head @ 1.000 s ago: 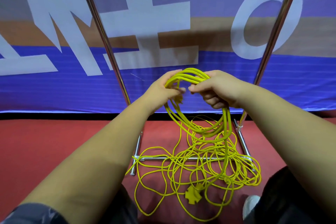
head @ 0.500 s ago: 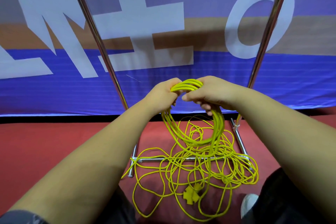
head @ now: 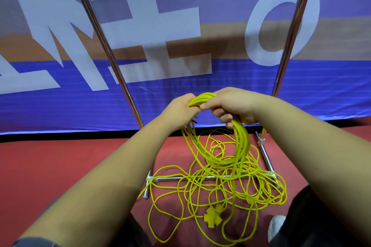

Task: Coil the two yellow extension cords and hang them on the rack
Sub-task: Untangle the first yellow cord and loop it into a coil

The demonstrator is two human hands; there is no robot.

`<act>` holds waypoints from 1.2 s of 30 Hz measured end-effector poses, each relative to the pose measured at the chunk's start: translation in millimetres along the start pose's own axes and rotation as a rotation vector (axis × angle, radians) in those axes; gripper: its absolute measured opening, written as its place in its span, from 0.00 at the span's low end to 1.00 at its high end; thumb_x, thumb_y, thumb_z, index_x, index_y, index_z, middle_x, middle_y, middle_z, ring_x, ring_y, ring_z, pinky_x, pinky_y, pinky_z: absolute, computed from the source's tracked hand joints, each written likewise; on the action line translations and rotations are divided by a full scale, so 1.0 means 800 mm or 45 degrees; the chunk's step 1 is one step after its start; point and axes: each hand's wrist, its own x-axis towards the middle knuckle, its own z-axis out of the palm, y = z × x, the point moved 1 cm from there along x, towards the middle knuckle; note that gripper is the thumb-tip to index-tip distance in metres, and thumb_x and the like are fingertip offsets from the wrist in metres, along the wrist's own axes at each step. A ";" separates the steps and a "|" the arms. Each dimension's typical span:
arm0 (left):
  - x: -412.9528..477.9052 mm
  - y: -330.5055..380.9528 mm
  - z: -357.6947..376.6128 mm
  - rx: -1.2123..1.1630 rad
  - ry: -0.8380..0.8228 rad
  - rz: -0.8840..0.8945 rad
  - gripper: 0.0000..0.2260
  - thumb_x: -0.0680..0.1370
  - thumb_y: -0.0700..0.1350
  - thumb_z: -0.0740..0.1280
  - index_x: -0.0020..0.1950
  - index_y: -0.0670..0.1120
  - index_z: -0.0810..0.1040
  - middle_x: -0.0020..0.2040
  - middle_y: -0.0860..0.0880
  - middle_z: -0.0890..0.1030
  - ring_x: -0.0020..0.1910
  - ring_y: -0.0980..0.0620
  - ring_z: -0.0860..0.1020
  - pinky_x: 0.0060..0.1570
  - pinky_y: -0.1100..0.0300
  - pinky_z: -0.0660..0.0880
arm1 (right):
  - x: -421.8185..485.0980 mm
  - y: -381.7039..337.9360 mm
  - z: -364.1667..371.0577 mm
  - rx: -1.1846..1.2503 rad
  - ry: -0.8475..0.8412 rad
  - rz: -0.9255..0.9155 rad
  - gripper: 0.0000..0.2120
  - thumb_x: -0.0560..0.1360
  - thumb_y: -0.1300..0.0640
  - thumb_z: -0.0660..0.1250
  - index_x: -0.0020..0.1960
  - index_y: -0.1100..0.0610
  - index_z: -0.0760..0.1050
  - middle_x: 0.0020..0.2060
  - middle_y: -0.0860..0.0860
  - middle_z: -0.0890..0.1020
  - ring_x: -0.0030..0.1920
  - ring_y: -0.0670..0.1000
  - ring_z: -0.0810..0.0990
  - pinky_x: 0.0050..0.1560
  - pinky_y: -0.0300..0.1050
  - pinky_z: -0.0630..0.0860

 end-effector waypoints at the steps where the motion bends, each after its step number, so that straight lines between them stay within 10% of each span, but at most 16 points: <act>1: -0.001 -0.002 0.000 -0.001 -0.011 -0.011 0.10 0.77 0.53 0.71 0.45 0.49 0.75 0.36 0.52 0.83 0.33 0.55 0.80 0.36 0.58 0.76 | 0.002 0.000 0.000 -0.033 0.032 -0.005 0.05 0.81 0.54 0.72 0.54 0.54 0.78 0.29 0.49 0.65 0.25 0.49 0.61 0.28 0.41 0.65; 6: -0.009 -0.035 0.000 0.027 -0.157 -0.170 0.21 0.75 0.65 0.72 0.52 0.48 0.79 0.43 0.55 0.83 0.42 0.55 0.80 0.45 0.56 0.77 | 0.008 0.005 -0.008 -0.126 0.258 -0.013 0.05 0.79 0.56 0.72 0.49 0.57 0.78 0.29 0.51 0.69 0.25 0.50 0.63 0.27 0.41 0.64; 11: -0.022 -0.061 0.019 0.179 -0.585 -0.453 0.39 0.77 0.76 0.52 0.65 0.43 0.76 0.60 0.43 0.81 0.54 0.43 0.84 0.56 0.44 0.82 | 0.012 0.009 -0.019 -0.091 0.479 -0.023 0.05 0.77 0.57 0.72 0.47 0.57 0.76 0.28 0.52 0.70 0.23 0.50 0.65 0.27 0.41 0.66; 17: -0.051 -0.081 0.117 0.501 -1.086 -0.513 0.23 0.84 0.56 0.63 0.76 0.46 0.70 0.67 0.45 0.78 0.57 0.44 0.83 0.59 0.46 0.79 | 0.013 0.008 -0.025 0.015 0.585 -0.060 0.07 0.77 0.56 0.72 0.46 0.56 0.75 0.28 0.51 0.69 0.22 0.50 0.65 0.26 0.40 0.66; 20: -0.082 -0.089 0.191 0.389 -1.114 -0.392 0.34 0.78 0.46 0.72 0.82 0.52 0.62 0.73 0.47 0.75 0.68 0.43 0.77 0.64 0.55 0.75 | 0.013 0.005 -0.026 0.067 0.607 -0.097 0.06 0.78 0.56 0.72 0.47 0.55 0.75 0.29 0.51 0.68 0.22 0.49 0.64 0.25 0.39 0.65; 26: -0.157 -0.135 0.317 0.443 -1.384 -0.289 0.23 0.74 0.52 0.69 0.69 0.52 0.79 0.66 0.48 0.82 0.65 0.44 0.79 0.65 0.52 0.76 | 0.015 0.003 -0.035 0.113 0.664 -0.160 0.06 0.77 0.56 0.72 0.46 0.55 0.75 0.24 0.49 0.69 0.21 0.48 0.64 0.26 0.38 0.65; 31: -0.185 -0.180 0.324 0.397 -1.297 -0.349 0.13 0.84 0.50 0.64 0.65 0.49 0.82 0.64 0.49 0.83 0.64 0.48 0.80 0.65 0.55 0.75 | 0.013 0.010 -0.050 0.063 0.696 -0.156 0.05 0.75 0.55 0.73 0.47 0.54 0.77 0.23 0.48 0.70 0.21 0.49 0.65 0.26 0.39 0.66; 36: -0.145 -0.201 0.276 0.026 -0.824 -0.655 0.10 0.85 0.46 0.63 0.51 0.44 0.81 0.49 0.44 0.83 0.44 0.46 0.80 0.40 0.59 0.76 | 0.010 0.013 -0.067 -0.110 0.727 -0.191 0.08 0.72 0.51 0.74 0.43 0.54 0.77 0.28 0.52 0.72 0.24 0.54 0.67 0.28 0.43 0.67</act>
